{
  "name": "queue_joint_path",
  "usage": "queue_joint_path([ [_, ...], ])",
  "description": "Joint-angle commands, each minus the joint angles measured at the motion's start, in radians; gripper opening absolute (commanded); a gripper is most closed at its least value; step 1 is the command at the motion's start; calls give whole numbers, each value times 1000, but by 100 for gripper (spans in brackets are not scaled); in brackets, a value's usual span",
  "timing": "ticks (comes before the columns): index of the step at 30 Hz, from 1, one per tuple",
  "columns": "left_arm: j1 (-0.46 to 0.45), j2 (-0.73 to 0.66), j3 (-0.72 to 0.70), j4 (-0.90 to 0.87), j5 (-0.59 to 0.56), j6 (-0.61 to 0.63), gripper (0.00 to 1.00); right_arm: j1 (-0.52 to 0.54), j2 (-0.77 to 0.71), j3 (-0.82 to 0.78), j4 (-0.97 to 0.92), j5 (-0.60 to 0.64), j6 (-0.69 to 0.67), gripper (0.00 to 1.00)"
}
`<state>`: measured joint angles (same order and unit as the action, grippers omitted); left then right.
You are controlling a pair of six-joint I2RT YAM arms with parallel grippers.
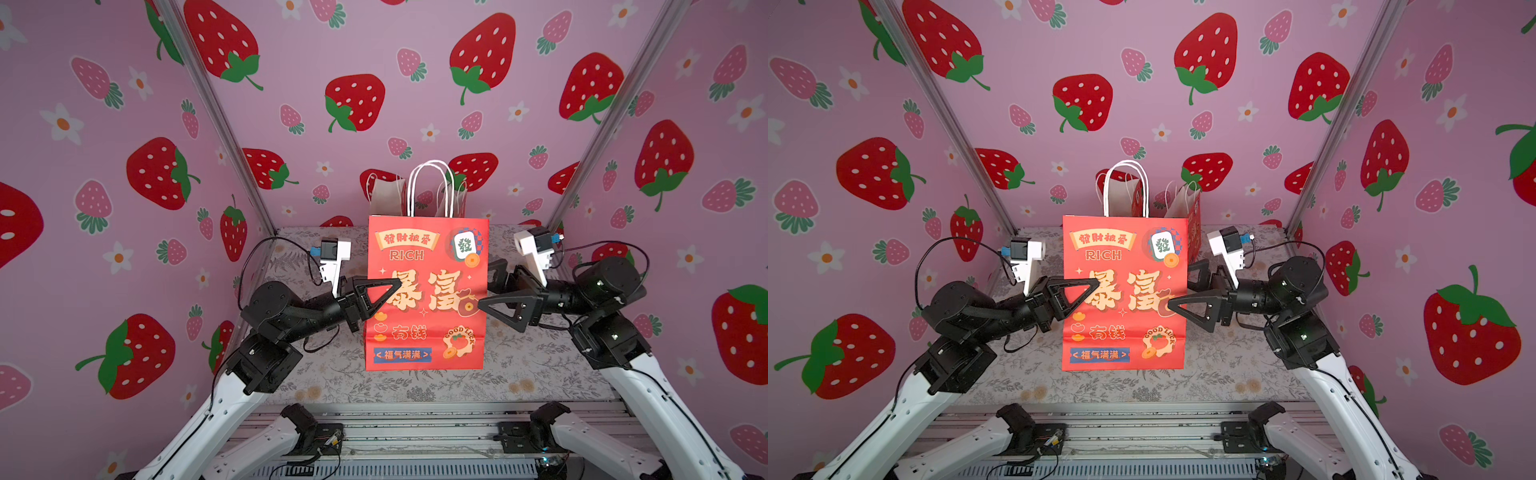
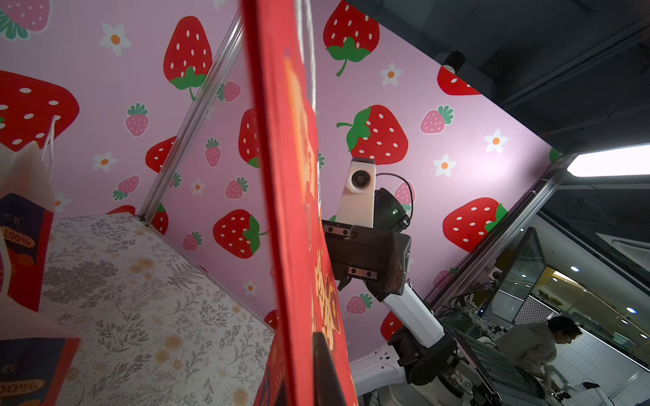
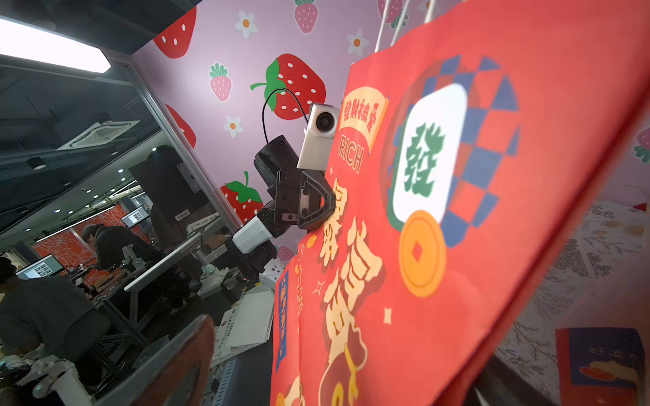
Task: Put away the paper bag
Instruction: Press the paper bag.
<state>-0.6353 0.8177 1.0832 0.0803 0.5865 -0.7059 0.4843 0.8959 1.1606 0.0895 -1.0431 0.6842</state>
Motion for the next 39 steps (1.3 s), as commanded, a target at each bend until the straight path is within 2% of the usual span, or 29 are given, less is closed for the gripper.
queue_joint_path([
  [1, 0, -3, -2, 71, -29, -11, 0, 5, 8, 6, 11, -14, -8, 94],
  [6, 0, 3, -2, 66, -25, -14, 0, 11, 49, 1, 69, -53, 41, 87],
  [13, 0, 6, 0, 41, -26, 6, 0, 17, 68, 20, 36, -57, 36, 74],
  [18, 0, 19, 8, 13, -32, 25, 0, 22, 95, 47, -28, -53, 14, 67],
  [29, 0, 41, 13, 28, -31, 17, 0, 37, 104, 55, -28, -29, 12, 53],
  [32, -1, 43, 17, 17, -31, 22, 0, 37, 108, 53, -31, 11, 14, 42],
  [34, 0, 44, 17, 13, -25, 25, 0, 37, 117, 54, -31, 30, 19, 27],
  [36, 0, 50, 23, -2, -20, 30, 0, 37, 125, 55, -31, 38, 24, 18],
  [39, 0, 62, 41, -35, -10, 47, 0, 37, 125, 57, -37, 56, 24, 10],
])
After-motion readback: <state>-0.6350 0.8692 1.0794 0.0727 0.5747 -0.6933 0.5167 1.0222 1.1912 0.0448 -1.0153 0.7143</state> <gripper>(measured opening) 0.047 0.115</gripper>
